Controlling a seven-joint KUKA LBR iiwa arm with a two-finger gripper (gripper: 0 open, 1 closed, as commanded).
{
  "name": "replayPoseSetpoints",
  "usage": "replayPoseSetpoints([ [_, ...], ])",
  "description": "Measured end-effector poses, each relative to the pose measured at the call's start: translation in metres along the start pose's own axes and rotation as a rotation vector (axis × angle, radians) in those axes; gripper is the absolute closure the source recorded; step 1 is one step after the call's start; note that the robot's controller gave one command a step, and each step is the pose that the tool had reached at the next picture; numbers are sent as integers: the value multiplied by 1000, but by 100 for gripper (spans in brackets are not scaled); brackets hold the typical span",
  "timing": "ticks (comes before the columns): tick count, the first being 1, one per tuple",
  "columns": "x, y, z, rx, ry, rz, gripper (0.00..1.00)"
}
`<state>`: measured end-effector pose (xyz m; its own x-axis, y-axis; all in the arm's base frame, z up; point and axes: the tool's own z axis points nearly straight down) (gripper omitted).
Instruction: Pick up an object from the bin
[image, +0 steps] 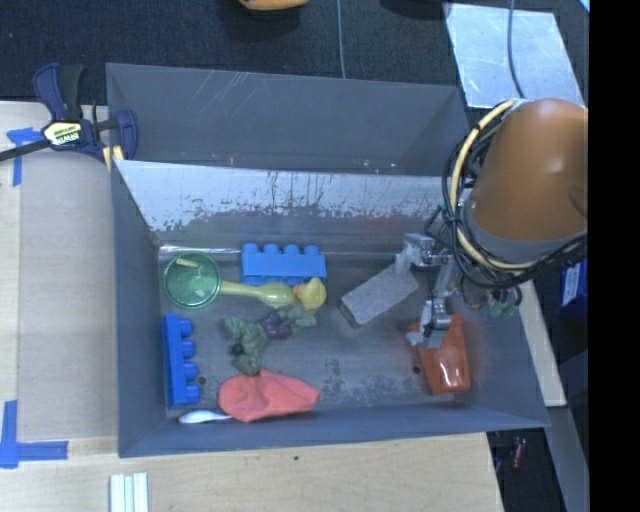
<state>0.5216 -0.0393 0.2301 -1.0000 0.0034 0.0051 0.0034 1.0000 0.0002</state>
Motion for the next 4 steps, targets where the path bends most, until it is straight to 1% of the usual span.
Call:
replayPoseSetpoints([
  [1,-2,0,-4,1,-9,-2,0],
  [2,-43,13,50,1,-13,-95,0],
  [3,-62,-11,117,2,-21,-17,0],
  [4,-61,-14,141,2,-15,-237,0],
])
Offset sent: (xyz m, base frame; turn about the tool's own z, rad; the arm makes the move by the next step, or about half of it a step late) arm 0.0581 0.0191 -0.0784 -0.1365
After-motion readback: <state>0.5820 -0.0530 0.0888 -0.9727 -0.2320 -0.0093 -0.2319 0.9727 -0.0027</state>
